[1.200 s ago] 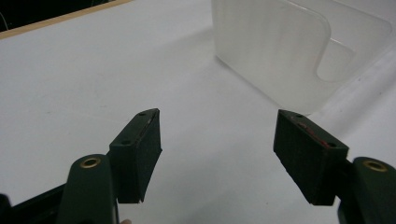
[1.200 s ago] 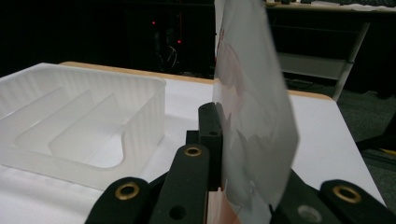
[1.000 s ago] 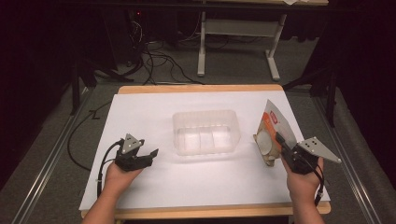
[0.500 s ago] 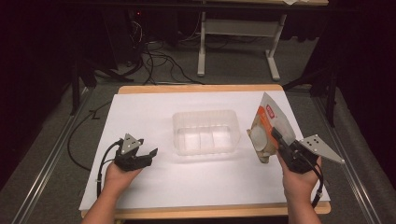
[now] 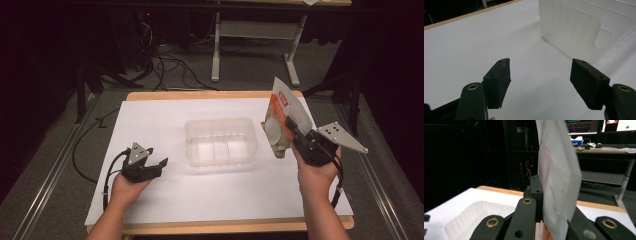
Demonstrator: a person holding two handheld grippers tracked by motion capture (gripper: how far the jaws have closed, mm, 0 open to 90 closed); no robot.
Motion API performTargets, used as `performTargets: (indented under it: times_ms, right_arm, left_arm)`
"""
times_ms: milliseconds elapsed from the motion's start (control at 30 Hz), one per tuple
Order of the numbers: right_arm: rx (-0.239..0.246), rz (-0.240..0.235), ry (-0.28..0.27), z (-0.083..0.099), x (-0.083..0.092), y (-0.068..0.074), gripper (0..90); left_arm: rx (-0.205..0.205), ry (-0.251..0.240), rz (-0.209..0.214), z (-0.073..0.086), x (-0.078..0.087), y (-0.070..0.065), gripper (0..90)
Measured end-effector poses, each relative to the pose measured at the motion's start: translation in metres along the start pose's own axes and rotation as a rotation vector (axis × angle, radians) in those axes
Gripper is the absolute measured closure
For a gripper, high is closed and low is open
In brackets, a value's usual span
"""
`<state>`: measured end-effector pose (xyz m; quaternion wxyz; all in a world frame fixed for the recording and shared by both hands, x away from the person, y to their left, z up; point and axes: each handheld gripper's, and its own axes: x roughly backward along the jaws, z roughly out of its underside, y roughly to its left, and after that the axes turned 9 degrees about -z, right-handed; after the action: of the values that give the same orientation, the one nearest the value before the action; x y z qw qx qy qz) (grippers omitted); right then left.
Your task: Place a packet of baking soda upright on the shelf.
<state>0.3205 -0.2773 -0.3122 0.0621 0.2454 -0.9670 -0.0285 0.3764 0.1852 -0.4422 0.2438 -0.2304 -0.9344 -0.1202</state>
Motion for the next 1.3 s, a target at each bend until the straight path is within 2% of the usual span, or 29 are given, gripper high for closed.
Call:
performTargets:
  times_ms: [200,500,833,1300]
  right_arm:
    - [0.001,-0.027,-0.003,-0.007,-0.011,0.009,90.0]
    - [-0.007,-0.081,0.000,-0.007,-0.039,0.032,90.0]
    - [-0.029,-0.130,0.016,0.002,-0.073,0.055,90.0]
    - [-0.039,-0.180,0.053,0.014,-0.106,0.077,90.0]
  left_arm:
    - [-0.002,0.002,-0.002,0.000,0.000,0.000,33.2]
    - [0.003,-0.007,-0.001,0.000,0.002,0.001,33.2]
    - [0.004,-0.013,0.005,0.000,0.003,0.002,33.2]
    - [0.019,-0.028,0.009,-0.001,0.004,0.004,33.2]
